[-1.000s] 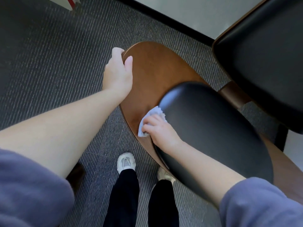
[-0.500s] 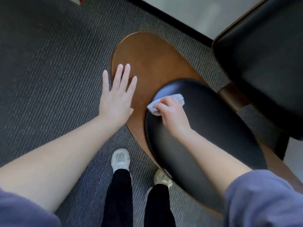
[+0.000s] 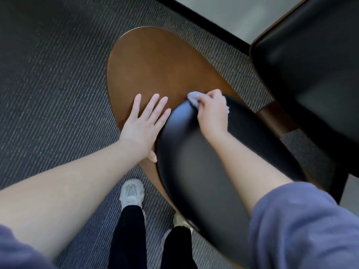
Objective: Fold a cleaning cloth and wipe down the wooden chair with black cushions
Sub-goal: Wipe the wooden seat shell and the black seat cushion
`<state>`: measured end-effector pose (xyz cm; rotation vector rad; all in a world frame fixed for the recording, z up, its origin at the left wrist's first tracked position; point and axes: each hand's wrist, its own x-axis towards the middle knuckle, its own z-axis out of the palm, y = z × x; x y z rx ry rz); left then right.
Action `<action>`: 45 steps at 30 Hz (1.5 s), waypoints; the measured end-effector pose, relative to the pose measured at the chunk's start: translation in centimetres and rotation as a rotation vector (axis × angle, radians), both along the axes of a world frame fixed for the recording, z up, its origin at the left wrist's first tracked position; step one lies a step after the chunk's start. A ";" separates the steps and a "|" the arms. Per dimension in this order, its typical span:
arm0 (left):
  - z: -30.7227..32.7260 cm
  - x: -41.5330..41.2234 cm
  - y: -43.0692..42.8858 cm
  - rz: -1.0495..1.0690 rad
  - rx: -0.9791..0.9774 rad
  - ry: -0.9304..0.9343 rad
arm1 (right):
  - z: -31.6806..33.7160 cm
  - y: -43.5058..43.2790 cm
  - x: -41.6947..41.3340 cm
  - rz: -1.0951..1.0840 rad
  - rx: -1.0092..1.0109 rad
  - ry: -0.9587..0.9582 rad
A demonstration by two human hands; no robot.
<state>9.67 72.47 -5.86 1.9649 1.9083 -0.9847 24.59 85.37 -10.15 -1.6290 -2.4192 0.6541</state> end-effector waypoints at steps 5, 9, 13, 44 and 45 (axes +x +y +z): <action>-0.3 0.2 0.9 0.011 -0.080 0.018 | -2.3 6.0 3.3 -0.237 -0.192 -0.089; -0.4 0.2 1.2 0.038 -0.119 0.021 | -4.1 8.5 5.5 -0.316 -0.296 -0.133; -0.5 0.3 1.1 0.045 -0.118 0.013 | -4.7 10.3 7.6 -0.447 -0.365 -0.153; -0.6 -0.2 -1.1 -0.026 0.100 -0.061 | 1.3 1.8 0.9 0.210 -0.240 0.086; -0.5 -0.3 -1.7 -0.026 0.138 -0.072 | 1.4 1.3 0.8 0.208 -0.251 0.109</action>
